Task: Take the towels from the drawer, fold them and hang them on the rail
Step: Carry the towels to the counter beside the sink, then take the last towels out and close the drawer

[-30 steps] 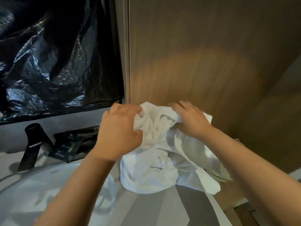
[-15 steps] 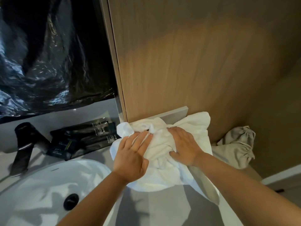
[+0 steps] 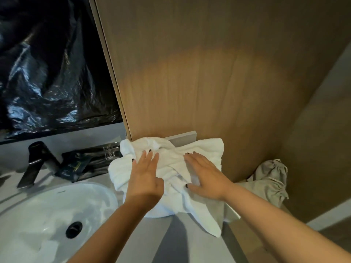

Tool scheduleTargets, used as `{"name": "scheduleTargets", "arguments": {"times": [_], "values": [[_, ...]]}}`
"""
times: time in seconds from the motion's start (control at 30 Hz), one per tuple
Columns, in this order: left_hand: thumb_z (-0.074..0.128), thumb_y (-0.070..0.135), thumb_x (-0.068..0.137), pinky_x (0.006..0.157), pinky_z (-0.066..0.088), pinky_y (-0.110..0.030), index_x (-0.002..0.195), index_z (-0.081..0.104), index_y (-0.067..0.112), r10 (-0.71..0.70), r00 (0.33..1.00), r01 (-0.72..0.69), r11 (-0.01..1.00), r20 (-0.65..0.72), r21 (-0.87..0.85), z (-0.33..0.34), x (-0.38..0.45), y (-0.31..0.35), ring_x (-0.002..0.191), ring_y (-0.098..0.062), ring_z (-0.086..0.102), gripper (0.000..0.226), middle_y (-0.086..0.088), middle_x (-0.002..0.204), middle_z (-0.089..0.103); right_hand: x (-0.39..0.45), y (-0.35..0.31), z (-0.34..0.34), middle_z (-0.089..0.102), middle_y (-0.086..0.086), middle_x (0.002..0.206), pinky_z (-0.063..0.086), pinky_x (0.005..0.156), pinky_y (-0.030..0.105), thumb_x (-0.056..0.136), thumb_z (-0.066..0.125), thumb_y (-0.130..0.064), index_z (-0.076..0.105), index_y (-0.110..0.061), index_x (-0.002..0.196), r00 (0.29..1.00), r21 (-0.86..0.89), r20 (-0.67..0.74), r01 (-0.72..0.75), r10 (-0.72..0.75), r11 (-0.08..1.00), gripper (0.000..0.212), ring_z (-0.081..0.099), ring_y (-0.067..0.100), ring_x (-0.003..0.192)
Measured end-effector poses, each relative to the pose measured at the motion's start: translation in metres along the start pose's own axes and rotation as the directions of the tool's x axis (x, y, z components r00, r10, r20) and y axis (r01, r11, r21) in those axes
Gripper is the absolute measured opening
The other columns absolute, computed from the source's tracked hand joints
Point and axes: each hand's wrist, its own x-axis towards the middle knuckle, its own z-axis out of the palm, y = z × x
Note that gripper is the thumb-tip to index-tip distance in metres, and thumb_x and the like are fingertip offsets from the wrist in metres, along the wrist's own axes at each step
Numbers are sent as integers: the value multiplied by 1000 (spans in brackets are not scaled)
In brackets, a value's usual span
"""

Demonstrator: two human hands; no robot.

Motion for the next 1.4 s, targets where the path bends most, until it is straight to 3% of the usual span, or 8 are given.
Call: {"name": "scheduleTargets", "arguments": {"times": [0.23, 0.43, 0.57, 0.73, 0.83, 1.0, 1.17, 1.4], "values": [[49, 20, 98, 112, 2, -13, 157, 14, 23, -36, 999, 35, 998, -21, -57, 42, -61, 97, 151, -13, 12, 68, 4, 165, 11, -84, 37, -31, 1, -3, 165, 2, 120, 31, 93, 53, -47, 3, -19, 157, 994, -8, 28, 104, -104, 995, 86, -7, 14, 151], [45, 22, 100, 116, 3, -17, 157, 12, 16, 16, 999, -16, 1000, 35, -20, 80, -104, 176, 151, -15, 14, 66, -3, 165, 15, -168, 80, -37, 8, -2, 164, 2, 122, 31, 93, 52, -43, 9, -17, 157, 986, -7, 41, 164, -164, 986, 81, -3, 15, 151], [47, 26, 100, 111, -5, -8, 157, 8, 17, 64, 992, -65, 998, 104, 2, 95, -129, 206, 151, -14, 12, 70, -4, 165, 12, -220, 104, -35, 5, -4, 164, 4, 122, 32, 94, 51, -42, 7, -20, 157, 989, -14, 64, 134, -133, 991, 80, -7, 13, 150], [44, 46, 98, 110, -1, -12, 158, -5, 24, 162, 923, -176, 984, 348, 11, 112, -158, 224, 150, -11, 10, 80, 3, 165, 7, -277, 124, -21, 1, -5, 164, 2, 119, 30, 96, 48, -41, 7, -22, 158, 995, -32, 93, 37, -34, 999, 77, -10, 12, 150], [45, 43, 100, 113, -3, -15, 158, -4, 20, 192, 876, -218, 976, 443, 8, 129, -180, 233, 151, -8, 1, 80, 2, 166, 4, -311, 130, -6, 0, -4, 164, 5, 121, 33, 97, 49, -39, 5, -21, 158, 987, -43, 147, -61, 67, 997, 77, -7, 15, 151], [45, 39, 101, 117, 0, -22, 158, -4, 18, 194, 826, -210, 977, 529, -31, 156, -221, 240, 152, -10, -2, 78, 0, 166, 2, -369, 131, 26, 0, -4, 164, 12, 122, 37, 97, 52, -32, 7, -20, 157, 940, -5, 256, -233, 227, 972, 76, -5, 16, 151], [44, 41, 101, 113, -3, -20, 158, 3, 16, 224, 785, -274, 962, 578, 0, 192, -259, 233, 152, -14, 3, 75, -4, 166, 5, -415, 131, 71, 2, -6, 164, 9, 120, 34, 96, 50, -32, 9, -23, 157, 895, 7, 261, -377, 362, 926, 75, -2, 16, 150], [49, 41, 100, 116, 2, -22, 158, 9, 15, 65, 829, -67, 998, 555, -17, 255, -313, 211, 152, -16, 9, 75, -2, 165, 13, -447, 141, 128, 20, 2, 159, 29, 114, 36, 95, 57, -25, 21, -17, 154, 840, 189, 301, -516, 451, 835, 69, 16, 24, 148]]}}
